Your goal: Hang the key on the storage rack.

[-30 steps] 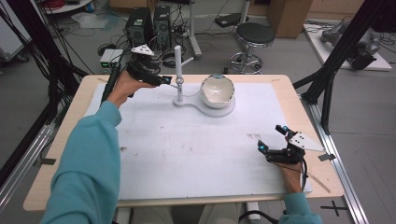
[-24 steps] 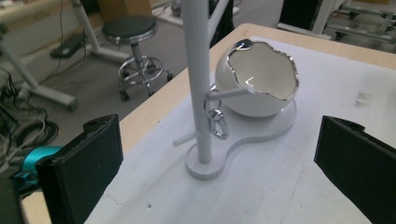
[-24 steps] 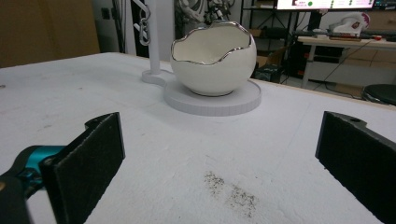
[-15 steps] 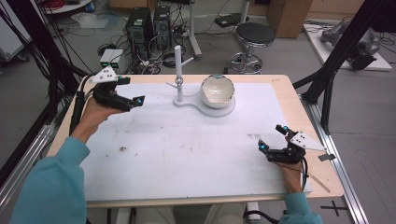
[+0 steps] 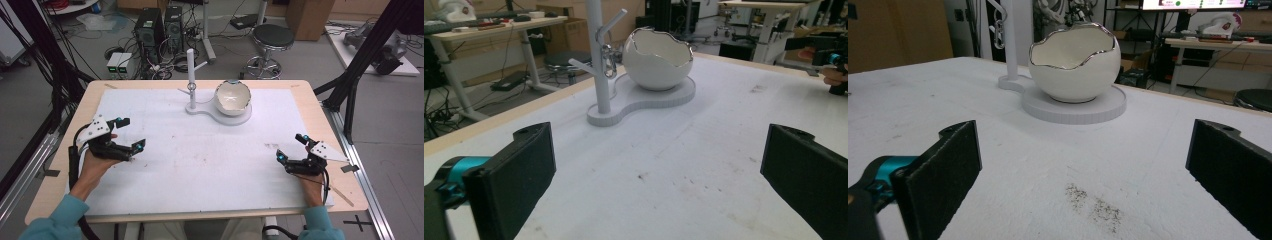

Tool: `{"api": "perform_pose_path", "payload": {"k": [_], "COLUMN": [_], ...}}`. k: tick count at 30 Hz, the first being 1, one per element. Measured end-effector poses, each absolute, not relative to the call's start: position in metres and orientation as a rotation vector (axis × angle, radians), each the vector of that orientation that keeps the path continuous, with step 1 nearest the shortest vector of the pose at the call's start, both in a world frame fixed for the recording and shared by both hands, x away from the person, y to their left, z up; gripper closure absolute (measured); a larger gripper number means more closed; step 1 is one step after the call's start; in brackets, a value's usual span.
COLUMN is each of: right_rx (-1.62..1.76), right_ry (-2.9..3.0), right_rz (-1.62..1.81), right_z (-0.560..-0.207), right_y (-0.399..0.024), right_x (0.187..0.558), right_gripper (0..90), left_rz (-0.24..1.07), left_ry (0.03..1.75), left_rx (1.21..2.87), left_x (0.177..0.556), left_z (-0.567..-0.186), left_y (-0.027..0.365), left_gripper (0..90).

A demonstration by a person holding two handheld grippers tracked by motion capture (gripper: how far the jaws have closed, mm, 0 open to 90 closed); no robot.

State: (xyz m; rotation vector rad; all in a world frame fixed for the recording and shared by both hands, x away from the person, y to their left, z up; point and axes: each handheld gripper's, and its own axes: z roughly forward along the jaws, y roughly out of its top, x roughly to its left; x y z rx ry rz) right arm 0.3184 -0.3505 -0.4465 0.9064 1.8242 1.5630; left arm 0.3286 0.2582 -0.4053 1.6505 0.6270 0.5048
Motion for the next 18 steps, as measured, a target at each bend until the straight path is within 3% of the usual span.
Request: {"api": "perform_pose_path", "payload": {"k": [12, 18], "right_rx": [0.9, 0.89], "right_ry": [1.821, 1.823], "right_rz": [1.556, 1.552], "right_z": [-0.447, -0.447], "right_y": [-0.35, -0.35], "right_x": [0.318, 0.318], "right_gripper": [0.6, 0.6], "left_rz": [0.612, 0.667], "left_ry": [0.693, 0.669], "left_rx": [1.505, 1.429], "left_x": [0.285, 0.276], "left_z": [-0.458, -0.463], "left_y": [0.276, 0.281], "left_gripper": [1.7, 1.7]}}
